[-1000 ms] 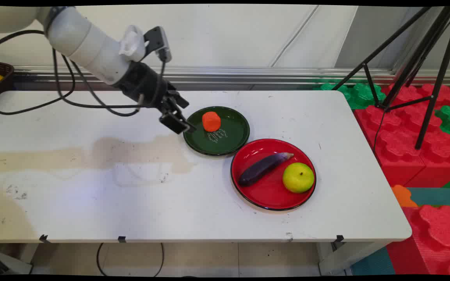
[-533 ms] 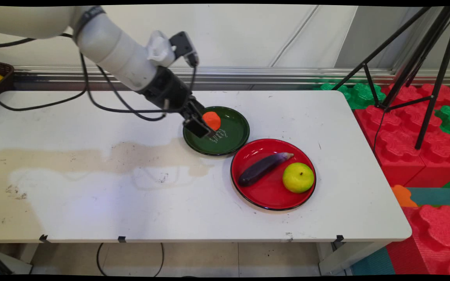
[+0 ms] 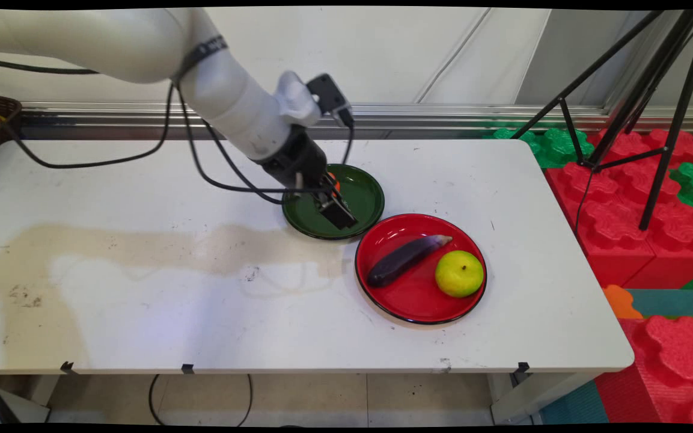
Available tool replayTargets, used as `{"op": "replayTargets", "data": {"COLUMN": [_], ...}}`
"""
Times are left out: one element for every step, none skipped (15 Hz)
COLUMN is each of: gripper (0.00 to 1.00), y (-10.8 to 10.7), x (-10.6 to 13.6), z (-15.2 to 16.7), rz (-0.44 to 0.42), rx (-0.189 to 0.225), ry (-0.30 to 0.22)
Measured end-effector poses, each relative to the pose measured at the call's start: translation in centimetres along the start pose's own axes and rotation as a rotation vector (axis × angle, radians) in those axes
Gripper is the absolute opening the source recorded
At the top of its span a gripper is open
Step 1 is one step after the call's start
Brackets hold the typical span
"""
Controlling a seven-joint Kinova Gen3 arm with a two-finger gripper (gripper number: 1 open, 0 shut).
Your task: Pick up the eggplant from the red plate
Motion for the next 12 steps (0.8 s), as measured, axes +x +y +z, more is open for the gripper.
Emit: {"op": "replayTargets", "data": {"gripper": [1.0, 1.0, 1.0, 1.0, 1.0, 1.0, 1.0, 1.0, 1.0, 1.0, 1.0, 1.0], "y": [0.4, 0.8, 1.3, 1.7, 2.1, 2.3, 2.6, 3.0, 3.3, 3.7, 4.0, 4.3], "x": [0.3, 0.5, 0.8, 1.0, 1.1, 1.2, 1.3, 1.5, 1.7, 1.9, 2.0, 2.3], "z": [0.8, 1.4, 2.1, 2.9, 3.5, 3.9, 4.4, 5.1, 5.7, 6.4, 6.9, 7.5], "rz": [-0.001, -0.001, 0.0, 0.002, 0.005, 0.007, 0.01, 0.015, 0.018, 0.022, 0.025, 0.027], "rx": [-0.001, -0.002, -0.006, -0.009, -0.011, -0.013, -0.014, -0.016, -0.018, -0.021, -0.024, -0.027], "ry": [-0.013, -0.023, -0.035, -0.045, -0.052, -0.056, -0.061, -0.066, -0.07, -0.073, -0.075, -0.075]}}
